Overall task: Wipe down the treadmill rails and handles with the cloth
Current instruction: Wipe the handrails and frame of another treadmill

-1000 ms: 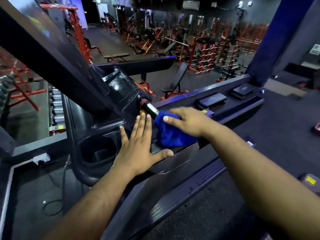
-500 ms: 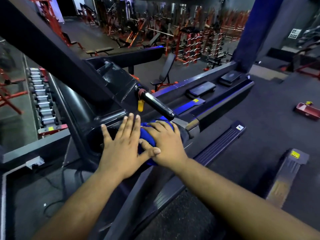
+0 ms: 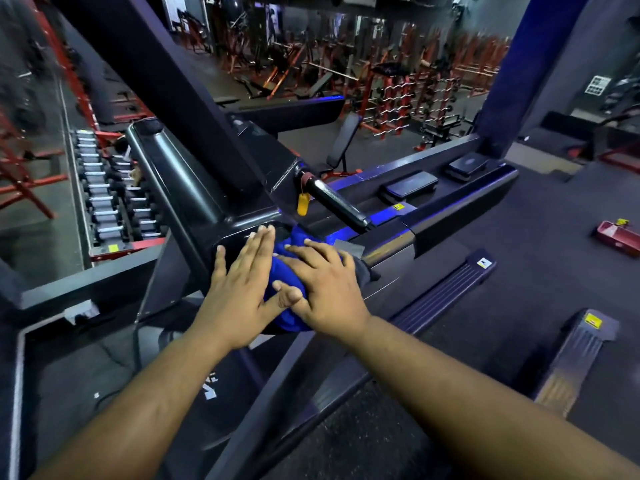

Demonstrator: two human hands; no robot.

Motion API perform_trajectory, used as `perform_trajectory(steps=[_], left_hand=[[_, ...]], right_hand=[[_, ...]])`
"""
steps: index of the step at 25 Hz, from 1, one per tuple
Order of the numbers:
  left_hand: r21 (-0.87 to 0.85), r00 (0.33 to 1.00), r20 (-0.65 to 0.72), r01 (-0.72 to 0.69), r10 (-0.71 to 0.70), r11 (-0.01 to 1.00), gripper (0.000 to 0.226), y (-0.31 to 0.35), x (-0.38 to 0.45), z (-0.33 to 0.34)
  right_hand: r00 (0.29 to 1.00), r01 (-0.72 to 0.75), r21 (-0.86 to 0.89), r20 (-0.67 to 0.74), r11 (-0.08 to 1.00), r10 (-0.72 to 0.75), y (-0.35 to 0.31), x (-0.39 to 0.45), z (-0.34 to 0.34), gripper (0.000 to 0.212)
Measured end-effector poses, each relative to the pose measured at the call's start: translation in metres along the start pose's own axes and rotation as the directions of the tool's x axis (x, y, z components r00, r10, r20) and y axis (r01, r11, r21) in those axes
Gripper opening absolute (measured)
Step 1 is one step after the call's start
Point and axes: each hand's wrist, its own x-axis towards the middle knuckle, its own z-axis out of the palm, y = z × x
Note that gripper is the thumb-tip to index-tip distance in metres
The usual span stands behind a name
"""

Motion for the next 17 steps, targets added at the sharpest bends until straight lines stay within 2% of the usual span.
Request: perform_trajectory(steps=[2,4,6,8,9,11,13,15,17], left_hand=[[0.006,0.998,0.063,0.021,-0.022,1.0,0.112,0.008,0.003,-0.007],[0.086,0.995,0.095,0.009,-0.018,0.996,0.114,0.023,0.015,-0.013],[0.135,0.993,0.116,-0.019,0.003,0.991,0.119,0.041,0.035,-0.016],[0.145,0.988,0.147,-0.074,0.053,0.987,0.121,0.066,0.059,-0.015],[0.131,0.982,0.169,-0.104,0.081,0.986,0.119,0.08,0.072,-0.014],[0.091,0.966,0.217,-0.161,0.138,0.983,0.117,0.114,0.1,-0.004],[0.018,0.95,0.248,-0.203,0.192,0.979,0.118,0.146,0.133,0.014],[-0.168,0.927,0.282,-0.207,0.248,0.964,0.113,0.18,0.171,0.037],[-0.439,0.913,0.277,-0.158,0.301,0.884,0.087,0.215,0.208,0.06]], right_hand=[[0.982,0.182,-0.026,0.052,0.983,-0.18,0.024,-0.002,-0.011,0.053],[0.933,0.36,-0.132,0.073,0.924,-0.353,0.054,-0.01,-0.024,0.05],[0.91,0.415,-0.257,0.101,0.873,-0.403,0.096,-0.018,-0.04,0.046],[0.944,0.33,-0.322,0.131,0.887,-0.304,0.144,-0.029,-0.062,0.045],[0.97,0.238,-0.317,0.127,0.918,-0.208,0.165,-0.033,-0.073,0.044],[0.999,-0.014,-0.189,0.037,0.982,0.021,0.196,-0.043,-0.098,0.043],[0.972,-0.219,0.066,-0.079,0.974,0.224,0.212,-0.048,-0.115,0.04],[0.921,-0.306,0.261,-0.163,0.916,0.354,0.228,-0.051,-0.128,0.035],[0.864,-0.362,0.402,-0.192,0.841,0.464,0.254,-0.055,-0.14,0.031]])
